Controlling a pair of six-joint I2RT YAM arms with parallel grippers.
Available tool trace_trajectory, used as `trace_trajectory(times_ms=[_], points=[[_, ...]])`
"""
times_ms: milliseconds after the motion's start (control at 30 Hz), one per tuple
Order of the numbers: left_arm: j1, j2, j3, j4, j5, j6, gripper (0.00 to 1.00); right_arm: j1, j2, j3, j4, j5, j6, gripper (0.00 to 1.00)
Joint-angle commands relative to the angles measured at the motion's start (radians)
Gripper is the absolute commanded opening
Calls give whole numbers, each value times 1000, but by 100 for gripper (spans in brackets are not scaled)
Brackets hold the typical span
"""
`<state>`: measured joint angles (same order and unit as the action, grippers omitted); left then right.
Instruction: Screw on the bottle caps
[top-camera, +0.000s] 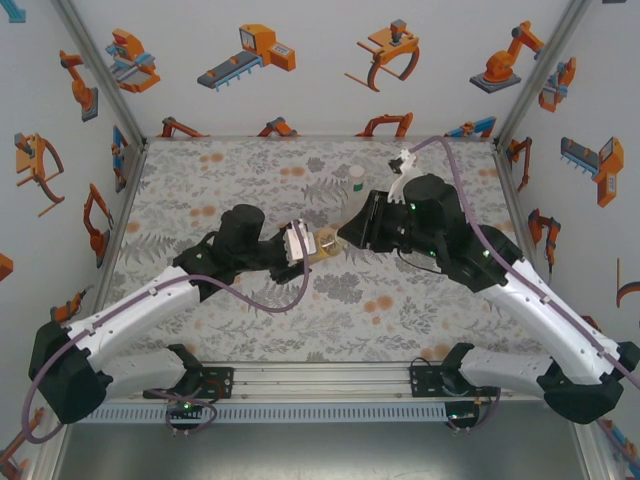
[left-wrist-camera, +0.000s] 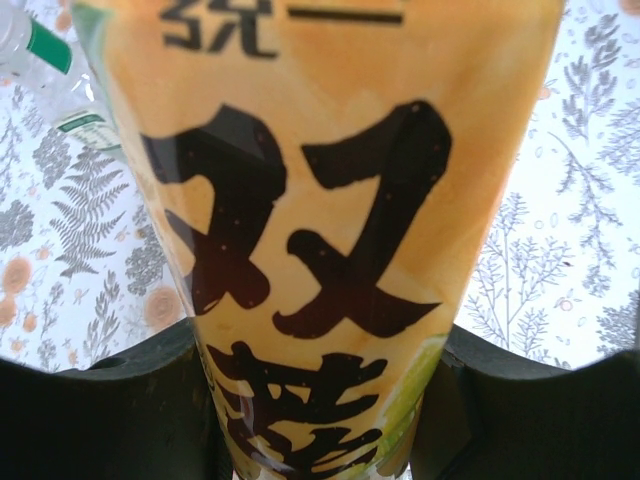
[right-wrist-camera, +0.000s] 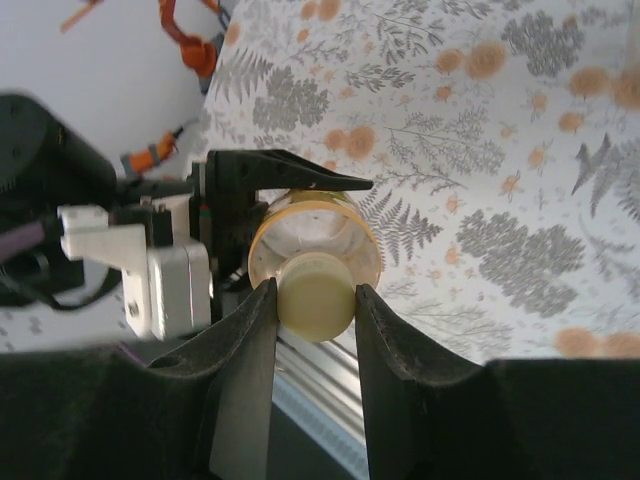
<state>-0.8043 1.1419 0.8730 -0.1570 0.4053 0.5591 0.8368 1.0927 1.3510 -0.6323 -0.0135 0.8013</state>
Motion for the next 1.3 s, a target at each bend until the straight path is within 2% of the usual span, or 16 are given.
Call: trace_trajectory(times_ms=[0, 67, 167, 233, 400, 533, 600, 700, 800, 867, 1000, 1267], points=[[-4, 8, 12, 118, -40, -36, 0, 8, 32, -11, -40, 18, 226, 0], [-4, 13, 16, 118, -34, -35, 0, 8, 39, -9, -33, 11, 238, 1], [-4, 20, 18, 117, -14, -36, 0, 8, 37, -14, 2, -1, 220, 16], [-4, 24, 20, 108, 4, -33, 0, 8, 25, 3, -8, 14, 150, 25], [-4, 21, 26, 51, 98, -6, 0, 8, -32, 48, -14, 26, -199, 47], [-4, 22, 42, -14, 185, 15, 0, 8, -73, 53, 7, -166, -604, 55], [-4, 22, 51, -53, 242, 33, 0, 8, -97, 45, -10, -308, -832, 56], [-4, 22, 61, -101, 326, 57, 0, 8, -98, 81, -138, -447, -1161, 57], [-4, 23, 70, -148, 390, 77, 0, 8, -70, 149, -311, -552, -1477, 57], [-4, 25, 76, -174, 415, 89, 0, 8, -42, 195, -389, -590, -1620, 57], [-4, 24, 82, -211, 437, 104, 0, 10, 10, 263, -471, -639, -1784, 57], [-4, 30, 93, -253, 463, 125, 0, 59, 93, 322, -531, -637, -1897, 53]])
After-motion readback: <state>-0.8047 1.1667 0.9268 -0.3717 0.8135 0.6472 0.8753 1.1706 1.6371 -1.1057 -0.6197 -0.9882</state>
